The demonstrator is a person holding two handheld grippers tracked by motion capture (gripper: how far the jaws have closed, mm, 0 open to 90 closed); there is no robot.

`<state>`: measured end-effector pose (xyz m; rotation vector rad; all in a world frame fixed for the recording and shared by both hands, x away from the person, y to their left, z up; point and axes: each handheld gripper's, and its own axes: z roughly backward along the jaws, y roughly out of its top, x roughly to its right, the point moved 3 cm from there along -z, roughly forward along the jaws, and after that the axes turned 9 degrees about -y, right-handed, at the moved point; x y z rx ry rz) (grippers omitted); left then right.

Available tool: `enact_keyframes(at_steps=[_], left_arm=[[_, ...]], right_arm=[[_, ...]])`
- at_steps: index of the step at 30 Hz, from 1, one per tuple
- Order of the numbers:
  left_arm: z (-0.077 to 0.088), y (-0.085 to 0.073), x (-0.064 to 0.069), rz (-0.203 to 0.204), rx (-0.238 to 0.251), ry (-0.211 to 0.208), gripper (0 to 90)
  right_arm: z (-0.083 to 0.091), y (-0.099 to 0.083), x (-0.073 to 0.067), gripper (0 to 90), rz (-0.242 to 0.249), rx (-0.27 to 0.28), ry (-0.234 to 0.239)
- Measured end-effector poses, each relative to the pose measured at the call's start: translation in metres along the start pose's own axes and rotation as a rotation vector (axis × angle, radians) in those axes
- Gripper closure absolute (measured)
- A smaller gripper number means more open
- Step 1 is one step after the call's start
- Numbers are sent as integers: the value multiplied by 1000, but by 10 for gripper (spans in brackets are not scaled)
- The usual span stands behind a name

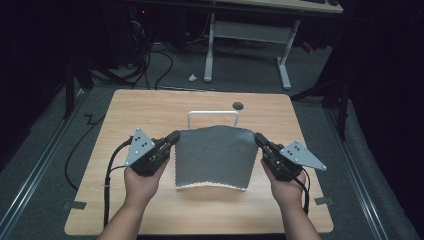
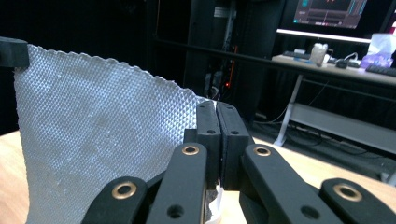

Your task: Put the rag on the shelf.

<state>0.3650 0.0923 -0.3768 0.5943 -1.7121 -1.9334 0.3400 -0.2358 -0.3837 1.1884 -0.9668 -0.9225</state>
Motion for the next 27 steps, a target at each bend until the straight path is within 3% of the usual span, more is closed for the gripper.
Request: enact_keyframes(at_steps=[9, 20, 27], left_arm=[[-4, 17, -15, -33, 14, 26, 895], [-25, 27, -35, -47, 9, 70, 895], [-40, 37, -51, -67, -14, 99, 896]], right_arm=[[-9, 22, 6, 900, 32, 19, -6], [-37, 36, 16, 900, -10, 23, -37], [-56, 43, 22, 900, -6, 21, -49]])
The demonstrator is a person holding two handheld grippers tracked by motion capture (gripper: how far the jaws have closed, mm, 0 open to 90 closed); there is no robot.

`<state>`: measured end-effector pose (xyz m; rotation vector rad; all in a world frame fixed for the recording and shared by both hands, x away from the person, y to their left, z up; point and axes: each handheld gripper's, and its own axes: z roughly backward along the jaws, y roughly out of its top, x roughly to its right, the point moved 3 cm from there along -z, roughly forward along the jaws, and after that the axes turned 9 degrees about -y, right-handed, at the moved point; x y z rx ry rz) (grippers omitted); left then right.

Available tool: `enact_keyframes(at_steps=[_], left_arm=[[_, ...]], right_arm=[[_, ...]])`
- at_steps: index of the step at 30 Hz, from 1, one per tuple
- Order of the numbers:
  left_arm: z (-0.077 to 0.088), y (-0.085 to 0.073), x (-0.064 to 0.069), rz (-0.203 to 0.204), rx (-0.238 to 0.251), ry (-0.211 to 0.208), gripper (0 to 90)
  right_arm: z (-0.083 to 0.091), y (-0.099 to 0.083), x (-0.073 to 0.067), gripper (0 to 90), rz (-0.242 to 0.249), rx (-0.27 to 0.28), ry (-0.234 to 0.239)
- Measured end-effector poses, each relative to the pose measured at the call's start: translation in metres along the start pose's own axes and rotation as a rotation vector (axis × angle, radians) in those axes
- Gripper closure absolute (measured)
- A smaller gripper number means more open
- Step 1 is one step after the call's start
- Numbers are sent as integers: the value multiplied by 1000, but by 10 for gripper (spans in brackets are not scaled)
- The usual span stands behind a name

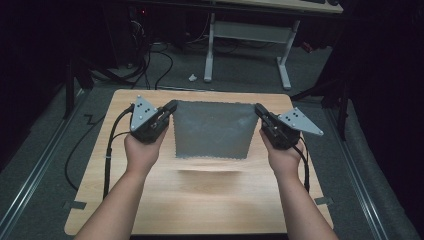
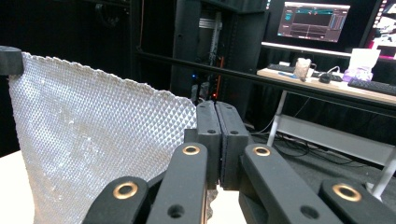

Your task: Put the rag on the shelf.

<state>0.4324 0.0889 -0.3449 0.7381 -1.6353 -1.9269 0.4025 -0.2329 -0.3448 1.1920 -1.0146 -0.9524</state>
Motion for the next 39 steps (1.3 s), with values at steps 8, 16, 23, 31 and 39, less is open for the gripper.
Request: enact_keyframes(at_steps=[8, 16, 23, 31, 39], left_arm=[[-20, 4, -14, -26, -22, 40, 895], [-49, 10, -33, -28, -59, 53, 895], [-71, 5, -50, -6, -122, 56, 895], [-92, -28, -65, 40, -240, 38, 895], [-95, -67, -63, 91, -312, -37, 896]], right_arm=[[-20, 9, 4, 900, 15, -3, -20], [-54, 11, 19, 900, 15, -48, -36], [-83, 11, 27, 900, 52, -92, -54], [-112, -11, 27, 900, 66, -182, -57], [-120, -46, 27, 900, 51, -262, 5]])
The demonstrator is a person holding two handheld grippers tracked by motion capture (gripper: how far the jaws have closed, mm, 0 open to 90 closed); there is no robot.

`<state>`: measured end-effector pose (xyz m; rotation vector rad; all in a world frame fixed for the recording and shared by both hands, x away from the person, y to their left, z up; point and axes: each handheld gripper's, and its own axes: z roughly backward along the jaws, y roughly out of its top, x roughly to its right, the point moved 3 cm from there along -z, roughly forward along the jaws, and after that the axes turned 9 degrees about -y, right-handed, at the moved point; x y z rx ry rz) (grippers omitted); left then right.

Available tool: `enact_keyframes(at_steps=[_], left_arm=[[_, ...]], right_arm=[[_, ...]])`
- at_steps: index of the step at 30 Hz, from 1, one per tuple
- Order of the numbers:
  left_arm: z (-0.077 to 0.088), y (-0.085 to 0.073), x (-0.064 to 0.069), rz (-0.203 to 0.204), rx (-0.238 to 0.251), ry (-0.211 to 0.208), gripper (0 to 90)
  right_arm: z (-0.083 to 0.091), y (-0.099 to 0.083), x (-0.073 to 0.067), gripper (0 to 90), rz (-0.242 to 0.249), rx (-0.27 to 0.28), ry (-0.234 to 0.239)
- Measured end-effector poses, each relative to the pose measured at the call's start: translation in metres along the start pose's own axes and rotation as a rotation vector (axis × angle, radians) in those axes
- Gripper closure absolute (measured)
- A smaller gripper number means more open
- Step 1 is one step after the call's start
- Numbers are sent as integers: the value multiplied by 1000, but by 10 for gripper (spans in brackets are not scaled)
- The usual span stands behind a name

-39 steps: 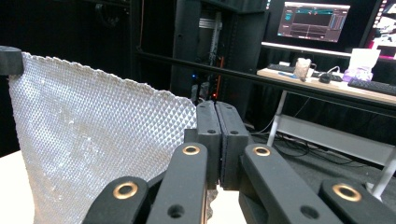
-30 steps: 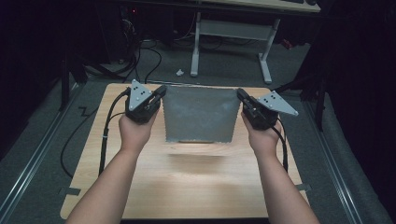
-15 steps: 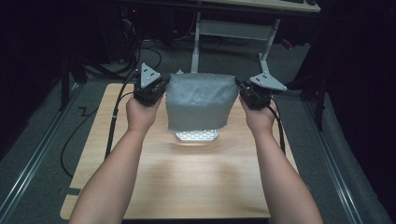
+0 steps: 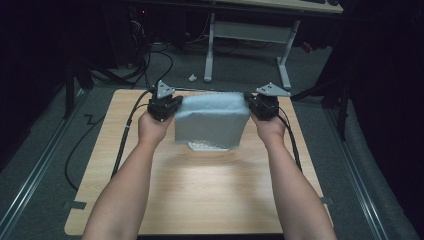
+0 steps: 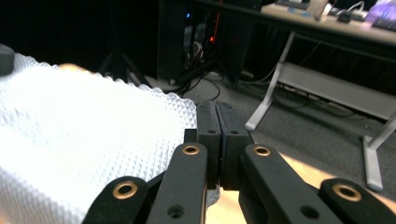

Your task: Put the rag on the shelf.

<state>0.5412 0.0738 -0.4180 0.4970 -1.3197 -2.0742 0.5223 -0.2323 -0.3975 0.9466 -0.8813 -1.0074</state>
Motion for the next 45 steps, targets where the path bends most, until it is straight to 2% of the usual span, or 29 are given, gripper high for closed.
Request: enact_keyframes(at_steps=[7, 10, 13, 18, 21, 27, 33, 36, 40, 45], left_arm=[[-1, -31, 7, 39, -38, -59, 896], [-4, -41, 11, 64, -37, -88, 896], [-7, -48, 15, 74, -51, -112, 896], [-11, -52, 21, 69, -61, -133, 896], [-13, -59, 23, 92, -59, -144, 895], [-14, -72, 21, 117, -67, -140, 892], [-14, -74, 21, 126, -75, -141, 884], [-13, -73, 20, 133, -70, -130, 820], [-8, -73, 15, 145, -62, -86, 765], [1, -74, 7, 171, -39, -58, 704]], right_arm=[[-2, -37, -5, 900, -30, -44, 41], [-1, -51, -11, 900, -36, -58, 55], [0, -60, -16, 900, -53, -61, 76], [-1, -71, -22, 900, -45, -78, 85], [-1, -78, -22, 900, -59, -77, 85], [-4, -89, -22, 900, -60, -106, 79], [-5, -93, -23, 898, -63, -114, 73], [-5, -94, -23, 883, -65, -110, 69], [-3, -95, -19, 847, -88, -109, 59], [0, -94, -10, 783, -90, -111, 34]])
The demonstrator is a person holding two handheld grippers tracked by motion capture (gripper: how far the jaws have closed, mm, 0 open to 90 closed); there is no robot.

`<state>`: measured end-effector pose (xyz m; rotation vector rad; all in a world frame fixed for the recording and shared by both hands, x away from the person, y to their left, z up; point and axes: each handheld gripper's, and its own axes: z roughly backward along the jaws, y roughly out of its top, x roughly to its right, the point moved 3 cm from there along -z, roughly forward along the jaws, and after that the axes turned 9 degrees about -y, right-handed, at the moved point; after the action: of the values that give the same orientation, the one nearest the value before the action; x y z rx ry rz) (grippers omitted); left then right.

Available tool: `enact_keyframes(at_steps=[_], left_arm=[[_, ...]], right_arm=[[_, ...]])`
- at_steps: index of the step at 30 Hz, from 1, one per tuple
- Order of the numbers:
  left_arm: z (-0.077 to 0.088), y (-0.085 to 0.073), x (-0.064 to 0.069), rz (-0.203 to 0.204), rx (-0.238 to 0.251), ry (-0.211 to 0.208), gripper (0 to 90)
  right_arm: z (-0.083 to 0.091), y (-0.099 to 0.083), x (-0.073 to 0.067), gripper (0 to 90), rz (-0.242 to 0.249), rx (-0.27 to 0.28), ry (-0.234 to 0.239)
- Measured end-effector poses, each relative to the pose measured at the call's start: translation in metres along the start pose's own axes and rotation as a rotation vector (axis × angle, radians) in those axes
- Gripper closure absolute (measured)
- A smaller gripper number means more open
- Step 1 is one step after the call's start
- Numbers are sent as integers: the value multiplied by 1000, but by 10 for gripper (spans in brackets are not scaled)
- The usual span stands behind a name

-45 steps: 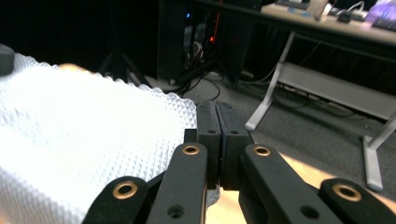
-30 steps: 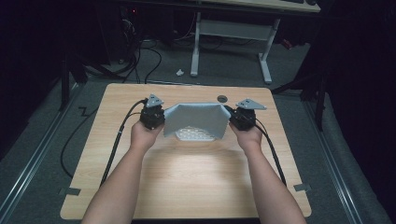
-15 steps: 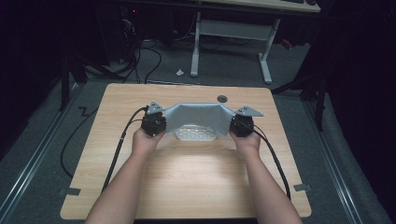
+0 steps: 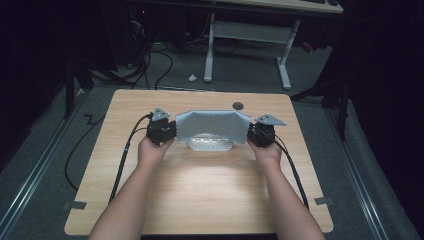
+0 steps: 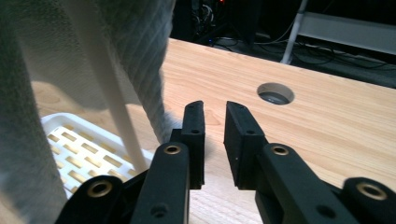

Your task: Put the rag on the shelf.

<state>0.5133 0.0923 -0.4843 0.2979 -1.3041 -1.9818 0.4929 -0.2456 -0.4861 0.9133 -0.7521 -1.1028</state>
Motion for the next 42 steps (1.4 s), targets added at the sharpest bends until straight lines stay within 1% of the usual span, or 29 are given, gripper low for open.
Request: enact_keyframes(at_steps=[3, 6, 13, 20, 21, 25, 28, 29, 32, 33, 34, 35, 37, 39, 41, 42], left_arm=[[6, 1, -4, -8, 7, 45, 670], [14, 2, -10, 8, 25, 68, 652], [34, 3, -23, 9, 42, 108, 648], [54, 0, -36, 23, 64, 147, 649], [57, -1, -38, 30, 67, 153, 651], [63, -3, -42, 38, 71, 165, 653], [64, -3, -41, 34, 70, 170, 661], [66, -4, -39, 43, 59, 176, 683], [71, -8, -32, 42, 75, 171, 683], [73, -11, -30, 43, 75, 169, 683], [74, -13, -27, 39, 75, 167, 682], [76, -15, -25, 35, 77, 164, 680], [80, -20, -20, 36, 79, 161, 676], [85, -23, -16, 40, 83, 159, 672], [91, -24, -11, 50, 96, 147, 663], [93, -25, -8, 47, 96, 144, 656]], right_arm=[[3, 2, 5, 783, 2, 3, -8], [7, 5, 10, 784, 4, 13, -21], [16, 9, 23, 783, 4, 22, -55], [26, 10, 34, 783, 11, 24, -81], [27, 10, 36, 783, 13, 27, -87], [31, 9, 39, 783, 12, 27, -93], [32, 9, 39, 783, 12, 26, -95], [34, 10, 37, 783, 15, 29, -95], [39, 9, 33, 775, 18, 35, -85], [42, 7, 31, 770, 11, 45, -81], [45, 6, 29, 762, 16, 49, -85], [47, 4, 26, 756, 19, 40, -89], [52, 2, 23, 744, 32, 43, -85], [59, 1, 21, 735, 35, 61, -88], [66, 0, 19, 716, 44, 54, -86], [70, 0, 18, 706, 55, 50, -89]])
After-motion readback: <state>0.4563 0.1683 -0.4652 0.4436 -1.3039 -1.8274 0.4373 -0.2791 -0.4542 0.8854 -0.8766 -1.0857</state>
